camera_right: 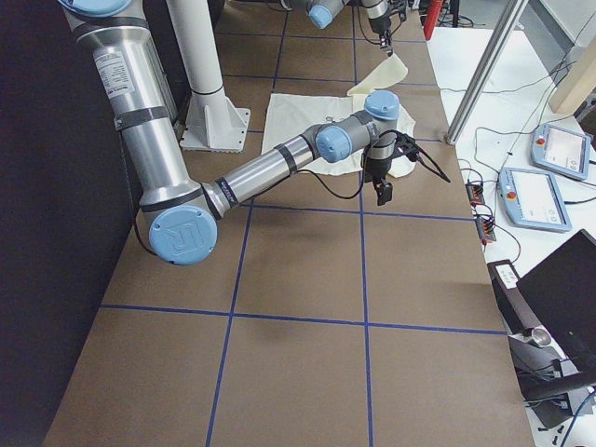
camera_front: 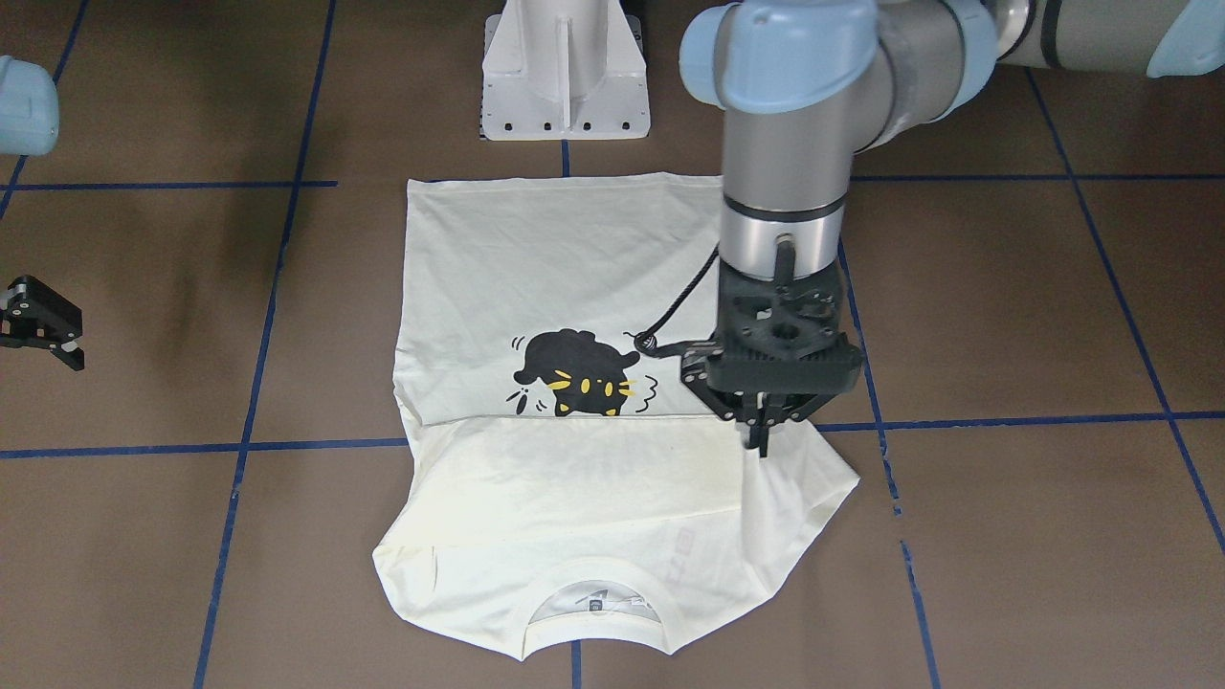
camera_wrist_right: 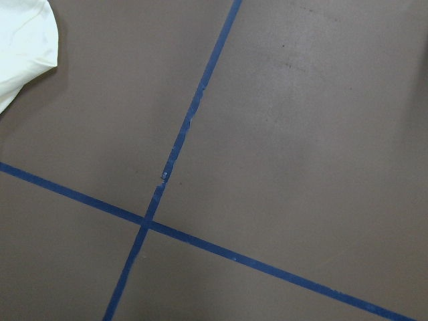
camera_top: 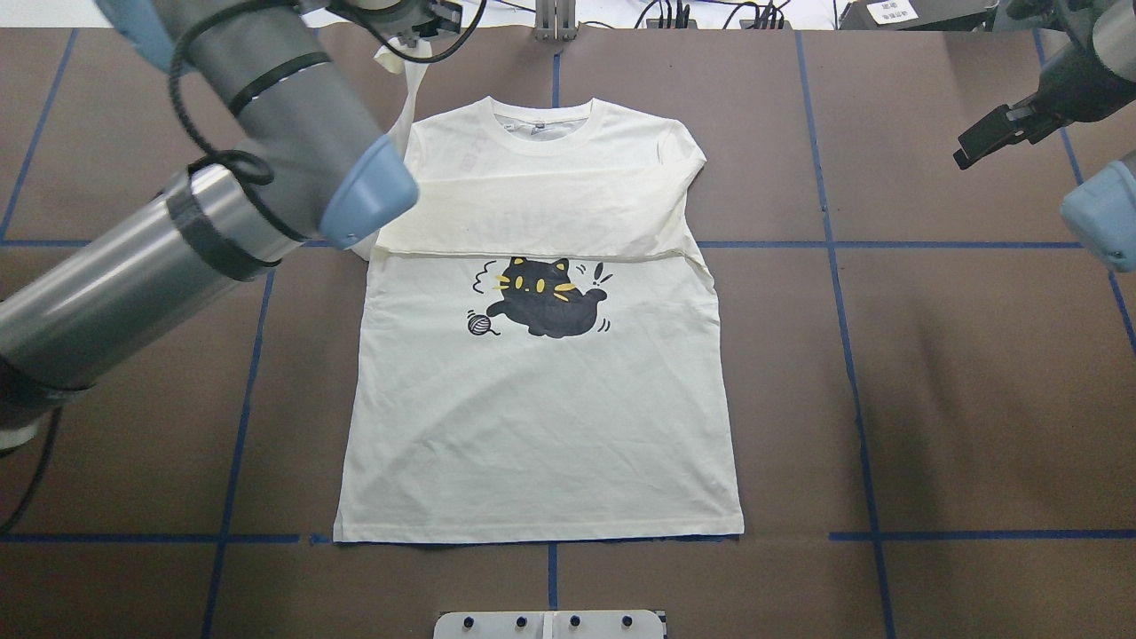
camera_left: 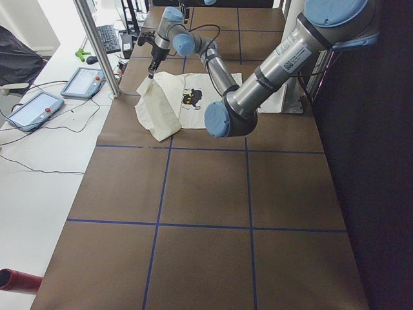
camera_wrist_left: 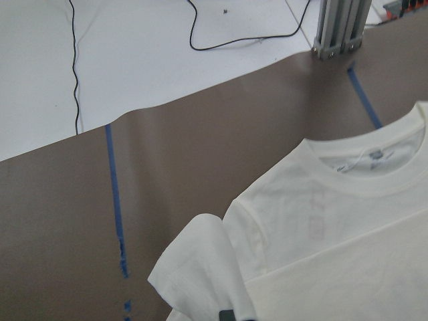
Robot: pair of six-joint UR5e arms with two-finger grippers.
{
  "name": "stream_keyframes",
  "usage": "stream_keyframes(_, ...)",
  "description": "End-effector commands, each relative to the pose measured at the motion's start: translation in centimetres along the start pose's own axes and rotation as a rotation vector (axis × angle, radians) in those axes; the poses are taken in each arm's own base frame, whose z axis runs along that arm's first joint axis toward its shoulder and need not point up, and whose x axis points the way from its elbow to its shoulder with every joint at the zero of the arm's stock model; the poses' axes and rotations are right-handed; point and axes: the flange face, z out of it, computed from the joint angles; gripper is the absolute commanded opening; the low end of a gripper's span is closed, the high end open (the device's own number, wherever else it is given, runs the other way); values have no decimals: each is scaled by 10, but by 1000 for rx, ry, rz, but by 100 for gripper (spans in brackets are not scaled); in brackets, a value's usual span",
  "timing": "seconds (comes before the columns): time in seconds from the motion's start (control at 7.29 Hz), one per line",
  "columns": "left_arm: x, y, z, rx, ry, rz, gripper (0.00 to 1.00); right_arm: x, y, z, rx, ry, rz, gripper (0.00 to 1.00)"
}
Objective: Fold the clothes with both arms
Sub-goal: 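Fold the held sleeve across the shirt front with the left gripper, release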
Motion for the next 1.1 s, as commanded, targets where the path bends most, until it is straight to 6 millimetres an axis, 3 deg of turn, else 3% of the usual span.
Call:
stream_keyframes(0.0,122,70,21,65,-57,-55,0,9,3,-1,0,7,20,100)
stream_keyframes(0.14,153,109,34,84,-73,-28,0,11,4,-2,1,8,26,100)
stream_keyframes(0.41,212,152,45,114,7,-14,0,16,6,-3,2,13,34,100)
stream_keyframes(0.55,242,162,54,147,30,-7,0,18,6,-5,4,14,38,100)
stream_keyframes(0.82,256,162,56,167,90,-18,0,20,7,-5,5,15,44,100)
stream_keyframes(0.96,263,159,44,178,137,-28,42,20,7,-5,5,15,44,100)
